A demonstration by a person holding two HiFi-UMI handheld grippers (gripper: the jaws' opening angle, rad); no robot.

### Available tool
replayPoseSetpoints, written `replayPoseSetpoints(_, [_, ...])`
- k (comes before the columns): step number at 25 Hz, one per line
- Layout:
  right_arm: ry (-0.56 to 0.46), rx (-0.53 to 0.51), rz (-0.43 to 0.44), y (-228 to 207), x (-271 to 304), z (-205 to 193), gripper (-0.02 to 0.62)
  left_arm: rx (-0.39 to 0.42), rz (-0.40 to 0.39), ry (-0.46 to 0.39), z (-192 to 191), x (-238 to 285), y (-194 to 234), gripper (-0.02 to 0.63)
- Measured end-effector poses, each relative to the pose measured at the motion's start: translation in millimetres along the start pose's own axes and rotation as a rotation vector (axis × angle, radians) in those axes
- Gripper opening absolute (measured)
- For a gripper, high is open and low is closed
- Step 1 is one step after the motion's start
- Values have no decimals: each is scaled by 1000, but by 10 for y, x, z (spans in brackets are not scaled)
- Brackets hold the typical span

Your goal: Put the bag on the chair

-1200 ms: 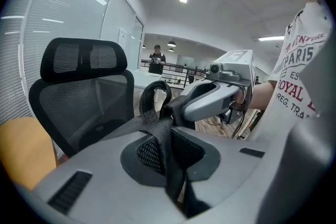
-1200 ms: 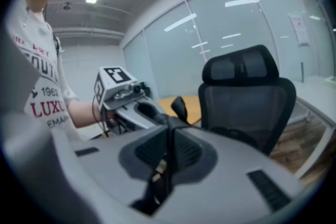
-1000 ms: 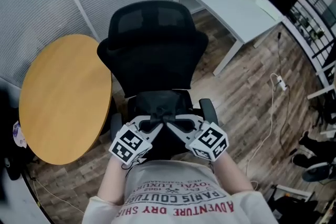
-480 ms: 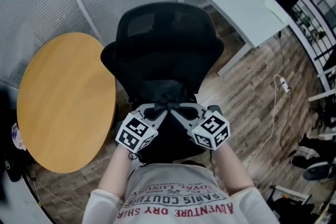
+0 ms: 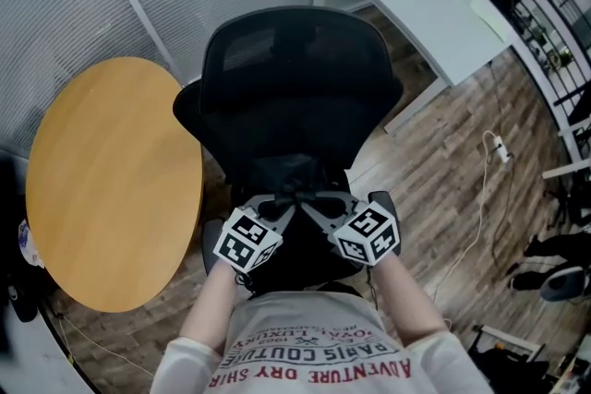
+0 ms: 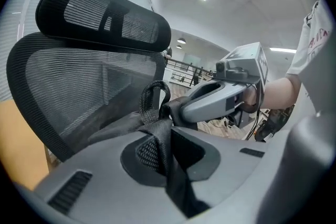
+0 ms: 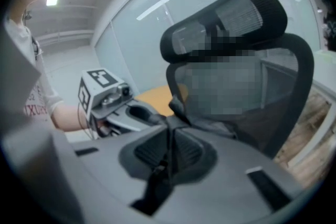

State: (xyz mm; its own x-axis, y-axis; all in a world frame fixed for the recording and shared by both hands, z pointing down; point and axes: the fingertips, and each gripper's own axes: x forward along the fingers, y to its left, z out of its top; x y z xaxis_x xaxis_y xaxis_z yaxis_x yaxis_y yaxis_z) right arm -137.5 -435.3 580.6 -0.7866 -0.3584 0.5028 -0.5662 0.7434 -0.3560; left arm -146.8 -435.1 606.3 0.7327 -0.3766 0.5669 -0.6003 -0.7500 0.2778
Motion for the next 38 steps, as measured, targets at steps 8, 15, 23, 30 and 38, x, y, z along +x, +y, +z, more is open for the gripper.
replayPoseSetpoints(8, [4, 19, -31, -216, 77, 7, 54, -18, -32, -36, 3, 168, 101, 49])
replayPoseSetpoints(15, [71, -21, -42, -284, 174, -229, 55, -84, -12, -18, -226, 342, 216, 51])
replayPoseSetpoints(23, [251, 1, -117, -505, 296, -800, 55, -124, -22, -25, -395, 522, 260, 51])
replayPoseSetpoints(30, [268, 73, -178, -653, 413, -991, 55, -147, -53, -69, -515, 676, 310, 51])
replayPoseSetpoints(38, [246, 93, -281, -730, 386, -965, 220, -67, 78, -57, -523, 689, 328, 113])
